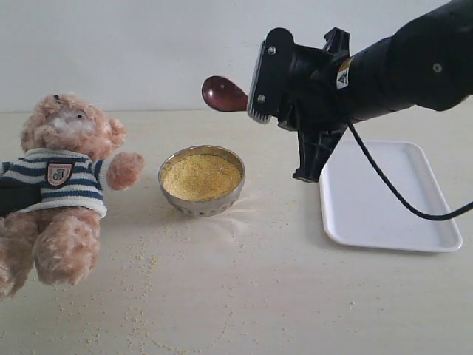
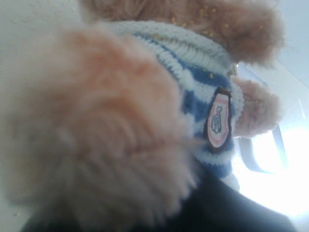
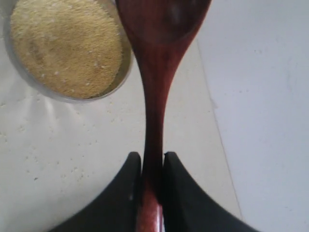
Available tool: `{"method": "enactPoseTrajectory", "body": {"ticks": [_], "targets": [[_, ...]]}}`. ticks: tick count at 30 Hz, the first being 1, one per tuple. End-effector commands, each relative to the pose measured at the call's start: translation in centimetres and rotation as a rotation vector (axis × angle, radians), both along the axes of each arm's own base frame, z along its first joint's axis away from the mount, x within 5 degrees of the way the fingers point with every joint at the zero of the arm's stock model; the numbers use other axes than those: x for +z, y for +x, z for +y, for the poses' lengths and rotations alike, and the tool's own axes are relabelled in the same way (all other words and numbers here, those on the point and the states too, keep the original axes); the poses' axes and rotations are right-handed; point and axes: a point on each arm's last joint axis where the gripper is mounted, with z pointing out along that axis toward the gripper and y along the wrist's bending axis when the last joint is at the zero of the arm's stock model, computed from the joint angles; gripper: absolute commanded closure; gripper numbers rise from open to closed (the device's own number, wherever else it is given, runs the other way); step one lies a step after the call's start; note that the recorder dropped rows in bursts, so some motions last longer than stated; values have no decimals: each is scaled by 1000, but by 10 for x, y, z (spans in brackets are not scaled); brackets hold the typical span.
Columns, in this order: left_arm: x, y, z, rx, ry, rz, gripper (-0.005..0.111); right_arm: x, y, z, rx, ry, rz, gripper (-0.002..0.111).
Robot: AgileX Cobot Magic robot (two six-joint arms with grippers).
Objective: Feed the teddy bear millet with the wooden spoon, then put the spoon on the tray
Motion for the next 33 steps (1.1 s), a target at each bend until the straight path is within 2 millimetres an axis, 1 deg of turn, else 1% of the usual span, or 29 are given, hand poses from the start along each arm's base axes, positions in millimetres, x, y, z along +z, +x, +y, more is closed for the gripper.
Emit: {"method": "enactPoseTrajectory", "body": {"ticks": [1,3,9,12,14,17,20,22,26,28,30,33], "targets": [[2,1,0,5,-18,-15,102,13,6,2,-73,156,-95,108],[2,1,0,5,-18,-15,102,18,7,6,-68,247,-119,108],[2,1,0,5,-18,-15,102,30,5,17,-61,521,-78,108],[2,1,0,5,-18,-15,102,38,9,15,-25,695,-70,108],[2,1,0,5,-18,-15,102,38,15,12,-28,767,-51,108],[2,1,0,5,-18,-15,102,24,22,11,-73,732,-18,108],[2,1,0,5,-18,-15,102,10,25,10,-77,613,-9,108],[2,1,0,5,-18,-15,102,8,27,5,-72,576,-9,108],[2,1,0,5,-18,-15,102,9,35,-6,-44,588,10,108],[2,1,0,5,-18,-15,102,10,37,-8,19,583,51,108],[2,1,0,5,-18,-15,102,11,38,-7,93,542,106,108],[2,1,0,5,-18,-15,102,9,44,-9,59,507,148,108]]}}
